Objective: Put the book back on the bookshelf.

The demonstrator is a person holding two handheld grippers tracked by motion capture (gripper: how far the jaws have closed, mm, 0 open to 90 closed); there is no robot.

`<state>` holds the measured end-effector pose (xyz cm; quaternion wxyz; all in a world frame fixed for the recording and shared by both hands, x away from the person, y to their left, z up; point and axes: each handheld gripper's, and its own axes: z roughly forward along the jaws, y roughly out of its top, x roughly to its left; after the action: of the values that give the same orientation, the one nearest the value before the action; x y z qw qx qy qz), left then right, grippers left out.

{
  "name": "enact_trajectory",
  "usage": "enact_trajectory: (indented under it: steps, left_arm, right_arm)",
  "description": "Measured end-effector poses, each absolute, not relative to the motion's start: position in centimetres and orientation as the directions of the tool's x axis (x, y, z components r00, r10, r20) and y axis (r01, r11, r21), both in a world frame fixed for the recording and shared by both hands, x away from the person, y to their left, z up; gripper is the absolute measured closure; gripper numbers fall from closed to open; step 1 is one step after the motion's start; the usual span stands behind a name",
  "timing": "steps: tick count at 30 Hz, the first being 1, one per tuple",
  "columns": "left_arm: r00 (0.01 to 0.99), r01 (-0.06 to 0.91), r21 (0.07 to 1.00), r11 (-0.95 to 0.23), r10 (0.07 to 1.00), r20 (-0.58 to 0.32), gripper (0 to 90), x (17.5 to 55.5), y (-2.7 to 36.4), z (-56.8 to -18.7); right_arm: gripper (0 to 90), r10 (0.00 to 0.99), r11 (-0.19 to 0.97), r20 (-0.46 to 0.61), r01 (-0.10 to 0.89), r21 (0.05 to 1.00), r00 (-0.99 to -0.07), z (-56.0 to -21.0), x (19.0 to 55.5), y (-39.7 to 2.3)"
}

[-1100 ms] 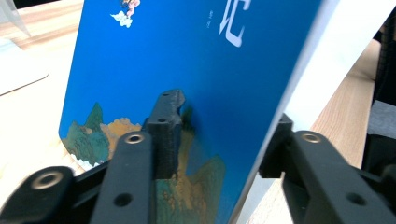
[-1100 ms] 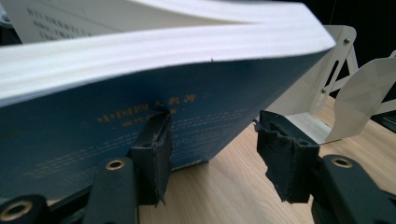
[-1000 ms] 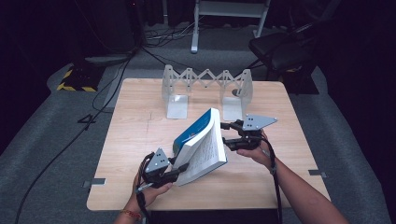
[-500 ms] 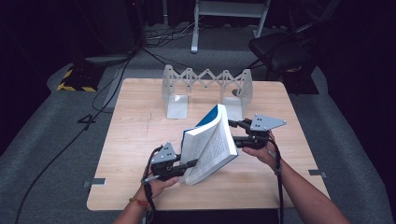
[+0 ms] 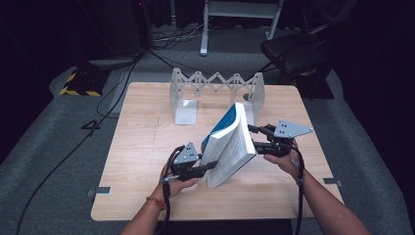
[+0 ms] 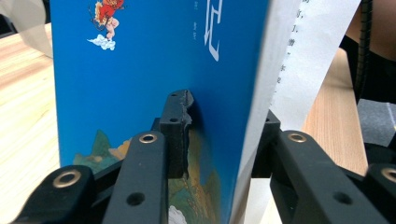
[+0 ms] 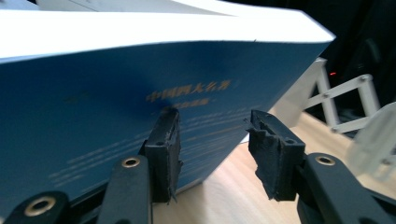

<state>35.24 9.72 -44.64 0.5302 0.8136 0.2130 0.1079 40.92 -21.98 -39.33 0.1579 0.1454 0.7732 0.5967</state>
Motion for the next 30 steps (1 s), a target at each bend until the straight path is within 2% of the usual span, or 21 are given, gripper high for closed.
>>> enact_trajectory:
  steps: [1,9,12,19,24,30]
  left_arm:
    - [0.885,0.233,0.908,-0.347,0.462,-0.05,64.7,35.2,9.8,-44.6]
    - [0.872,0.221,0.899,-0.379,0.49,-0.007,59.7,34.4,10.1,-44.4]
    - [0.878,0.213,0.892,-0.399,0.479,0.004,52.1,34.1,9.9,-44.3]
    - [0.895,0.206,0.861,-0.465,0.445,0.026,42.5,33.0,9.4,-43.9]
    - [0.886,0.242,0.858,-0.454,0.463,-0.005,32.7,32.2,9.3,-43.9]
    - [0.866,0.254,0.851,-0.46,0.5,0.012,20.9,31.1,7.9,-44.0]
  right_arm:
    - [49.1,0.4,0.239,-0.05,0.051,0.97,-0.915,-39.4,40.7,-21.9]
    - [43.7,0.337,0.29,-0.105,-0.003,0.957,-0.935,-39.2,38.9,-20.8]
    - [43.2,0.328,0.309,-0.112,-0.006,0.951,-0.938,-39.6,38.8,-20.5]
    - [42.7,0.288,0.327,-0.113,-0.014,0.945,-0.951,-40.0,38.0,-19.7]
    - [42.5,0.283,0.34,-0.114,-0.012,0.941,-0.952,-40.3,38.1,-19.3]
    - [43.6,0.267,0.335,-0.103,-0.008,0.942,-0.958,-40.3,38.0,-18.9]
